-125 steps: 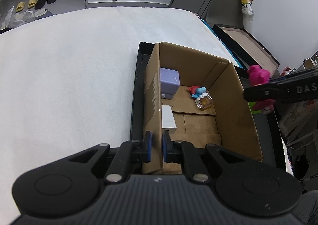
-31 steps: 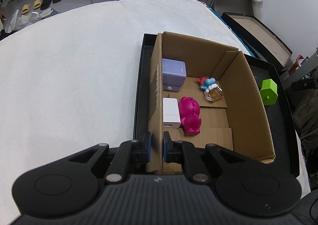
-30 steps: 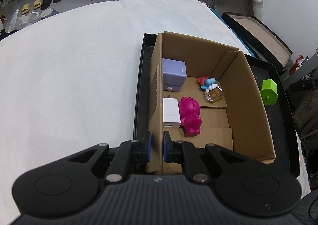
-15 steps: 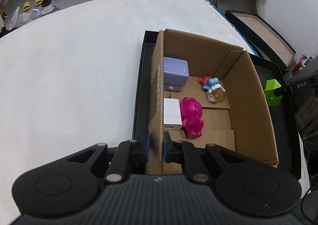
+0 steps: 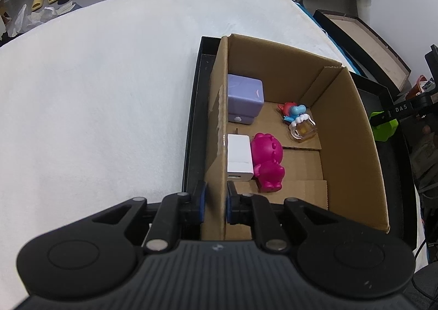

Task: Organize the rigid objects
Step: 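Lower the right gripper onto the green cube and close it, then carry the green cube into the box and open the right gripper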

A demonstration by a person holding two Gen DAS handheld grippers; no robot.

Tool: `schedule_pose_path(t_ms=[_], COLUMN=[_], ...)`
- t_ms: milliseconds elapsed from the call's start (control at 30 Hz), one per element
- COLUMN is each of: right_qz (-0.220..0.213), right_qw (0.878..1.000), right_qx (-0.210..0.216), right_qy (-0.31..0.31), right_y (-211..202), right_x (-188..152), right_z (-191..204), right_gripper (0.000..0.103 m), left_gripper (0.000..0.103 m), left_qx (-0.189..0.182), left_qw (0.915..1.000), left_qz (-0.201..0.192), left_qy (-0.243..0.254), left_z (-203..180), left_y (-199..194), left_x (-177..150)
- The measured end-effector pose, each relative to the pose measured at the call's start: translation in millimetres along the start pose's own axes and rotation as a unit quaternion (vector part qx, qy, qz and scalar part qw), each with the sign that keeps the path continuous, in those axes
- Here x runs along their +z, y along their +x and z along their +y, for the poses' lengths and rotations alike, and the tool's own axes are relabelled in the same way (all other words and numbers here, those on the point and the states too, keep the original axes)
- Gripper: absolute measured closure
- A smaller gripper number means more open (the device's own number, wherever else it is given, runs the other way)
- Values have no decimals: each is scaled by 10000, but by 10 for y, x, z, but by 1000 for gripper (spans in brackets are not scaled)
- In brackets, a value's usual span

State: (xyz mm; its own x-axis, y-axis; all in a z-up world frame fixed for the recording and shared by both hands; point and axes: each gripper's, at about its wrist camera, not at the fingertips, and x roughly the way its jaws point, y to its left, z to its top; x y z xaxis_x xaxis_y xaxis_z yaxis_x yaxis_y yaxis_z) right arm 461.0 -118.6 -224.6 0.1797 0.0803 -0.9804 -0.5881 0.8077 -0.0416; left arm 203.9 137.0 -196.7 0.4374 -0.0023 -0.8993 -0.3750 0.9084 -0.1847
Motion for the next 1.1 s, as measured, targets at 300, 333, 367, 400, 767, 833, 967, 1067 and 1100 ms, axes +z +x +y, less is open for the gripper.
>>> schedule_pose_path(t_ms=[300, 333, 367, 400, 767, 833, 967, 1067, 1100], right_qz=[-35, -41, -46, -55, -176, -210, -328, -383, -391], right_qw=[9996, 9996, 9995, 9994, 9993, 9991, 9988, 9987, 9986], right_qx=[25, 25, 32, 39, 7, 41, 93, 72, 84], right_qy=[277, 294, 321, 337, 320, 355, 345, 321, 335], right_y=[-77, -95, -114, -133, -446, -525, -706, -825, -859], right_x=[-17, -26, -39, -52, -263, -299, -369, -417, -433], right_z=[-47, -47, -45, -44, -17, -21, -5, 12, 14], right_gripper=[54, 54, 54, 54, 54, 54, 54, 54, 54], left_gripper=[91, 91, 91, 91, 91, 90, 90, 90, 90], left_qx=[-3, -8, -9, -8, -18, -12, 18, 14, 13], left_qw=[10000, 10000, 10000, 10000, 10000, 10000, 10000, 10000, 10000], left_qz=[0, -1, 1, 15, 57, 56, 57, 35, 23], left_qy=[19, 18, 17, 9, 0, 7, 35, 25, 21], left_z=[-3, 0, 3, 7, 13, 5, -13, -13, -13], left_y=[13, 12, 14, 18, 14, 12, 3, -9, -15], left_x=[-3, -5, -6, -8, -33, -36, -44, -50, -52])
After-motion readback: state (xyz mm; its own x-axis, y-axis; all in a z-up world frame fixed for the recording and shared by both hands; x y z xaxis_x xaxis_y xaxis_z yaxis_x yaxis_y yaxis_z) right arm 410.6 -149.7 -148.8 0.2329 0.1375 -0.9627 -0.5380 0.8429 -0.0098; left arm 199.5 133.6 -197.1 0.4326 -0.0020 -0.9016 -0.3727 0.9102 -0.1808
